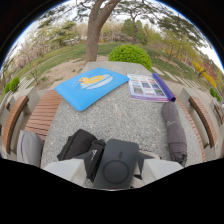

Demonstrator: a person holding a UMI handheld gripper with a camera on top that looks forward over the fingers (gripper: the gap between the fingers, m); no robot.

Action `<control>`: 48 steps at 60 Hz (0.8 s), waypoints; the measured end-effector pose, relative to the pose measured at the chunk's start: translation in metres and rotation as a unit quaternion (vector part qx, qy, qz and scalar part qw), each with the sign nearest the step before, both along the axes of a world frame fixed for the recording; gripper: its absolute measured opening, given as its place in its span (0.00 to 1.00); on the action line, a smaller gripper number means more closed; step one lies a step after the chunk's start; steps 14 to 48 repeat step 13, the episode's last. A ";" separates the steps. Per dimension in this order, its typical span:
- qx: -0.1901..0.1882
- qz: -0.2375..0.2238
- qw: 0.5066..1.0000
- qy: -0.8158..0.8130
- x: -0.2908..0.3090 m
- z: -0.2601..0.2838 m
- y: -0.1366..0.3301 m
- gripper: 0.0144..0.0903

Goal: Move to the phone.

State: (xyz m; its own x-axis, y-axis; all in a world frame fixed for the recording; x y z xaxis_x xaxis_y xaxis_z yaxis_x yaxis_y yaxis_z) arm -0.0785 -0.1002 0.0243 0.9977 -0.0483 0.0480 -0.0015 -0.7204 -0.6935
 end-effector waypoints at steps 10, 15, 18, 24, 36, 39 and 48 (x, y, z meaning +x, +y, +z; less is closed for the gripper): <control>-0.002 -0.003 1.000 0.002 0.000 -0.002 0.000 0.93; -0.002 -0.004 1.000 0.006 -0.001 -0.001 -0.001 0.93; -0.002 -0.004 1.000 0.006 -0.001 -0.001 -0.001 0.93; -0.002 -0.004 1.000 0.006 -0.001 -0.001 -0.001 0.93; -0.002 -0.004 1.000 0.006 -0.001 -0.001 -0.001 0.93; -0.002 -0.004 1.000 0.006 -0.001 -0.001 -0.001 0.93; -0.002 -0.004 1.000 0.006 -0.001 -0.001 -0.001 0.93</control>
